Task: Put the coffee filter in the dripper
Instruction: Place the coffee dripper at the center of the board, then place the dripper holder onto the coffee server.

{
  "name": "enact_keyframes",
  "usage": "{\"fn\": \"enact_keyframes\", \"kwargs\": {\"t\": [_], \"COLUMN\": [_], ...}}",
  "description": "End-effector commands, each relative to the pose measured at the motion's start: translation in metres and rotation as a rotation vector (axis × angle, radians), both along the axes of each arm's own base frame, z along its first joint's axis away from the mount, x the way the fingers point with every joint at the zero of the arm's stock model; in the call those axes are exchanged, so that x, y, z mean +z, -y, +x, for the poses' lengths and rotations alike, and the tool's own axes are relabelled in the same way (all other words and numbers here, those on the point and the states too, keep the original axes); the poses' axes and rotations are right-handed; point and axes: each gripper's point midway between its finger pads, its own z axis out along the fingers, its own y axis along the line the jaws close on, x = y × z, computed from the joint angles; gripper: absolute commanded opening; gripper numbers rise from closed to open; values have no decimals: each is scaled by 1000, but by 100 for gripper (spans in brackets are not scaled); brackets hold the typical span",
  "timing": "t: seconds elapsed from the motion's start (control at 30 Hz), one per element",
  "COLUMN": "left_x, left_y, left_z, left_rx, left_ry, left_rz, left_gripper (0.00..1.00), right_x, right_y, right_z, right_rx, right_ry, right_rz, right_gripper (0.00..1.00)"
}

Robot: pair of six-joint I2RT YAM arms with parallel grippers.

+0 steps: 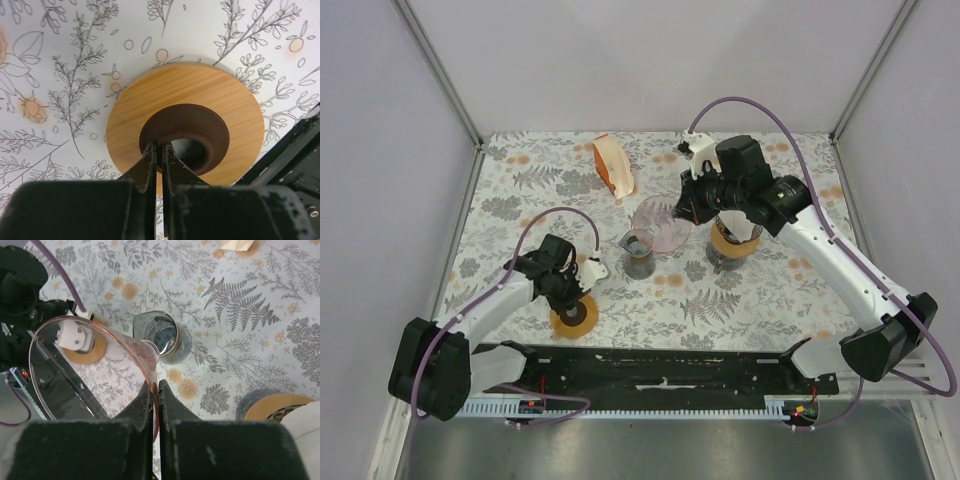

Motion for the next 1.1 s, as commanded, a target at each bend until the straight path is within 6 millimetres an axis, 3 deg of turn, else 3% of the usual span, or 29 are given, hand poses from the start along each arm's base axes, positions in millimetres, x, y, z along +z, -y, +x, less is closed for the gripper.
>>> {"fn": "enact_keyframes", "kwargs": {"t": [0.0, 0.13, 0.3, 0.47, 0.57, 0.83, 0.93, 1.07], "left_x": [12, 65, 140, 194, 206, 217, 225, 231], "left_y": [2, 16, 35, 50, 50, 50, 54, 58], "left_z": [46, 75, 94, 103, 104, 103, 101, 99], "left_rx": [126, 240, 320, 343, 353, 367, 362, 342], "left_ry": [140, 154, 150, 171, 189, 204, 197, 185], "left_rz": [-1, -180, -396, -514, -528, -540, -564, -585], "left_gripper": [2, 2, 2, 2, 2, 2, 2, 2], "right_x": [14, -19, -79, -123, -147, -188, -195, -200], "right_y": [-1, -9, -33, -51, -54, -55, -59, -60], "right_z": [-24, -47, -81, -91, -93, -95, -97, -98], "right_rx": [80, 123, 180, 163, 137, 102, 116, 124], "right_ry": [31, -23, -67, -156, -213, -319, -315, -312], "right_rz": [55, 23, -46, -62, -108, -175, -175, -183], "right_gripper": [0, 0, 0, 0, 0, 0, 1, 11]}}
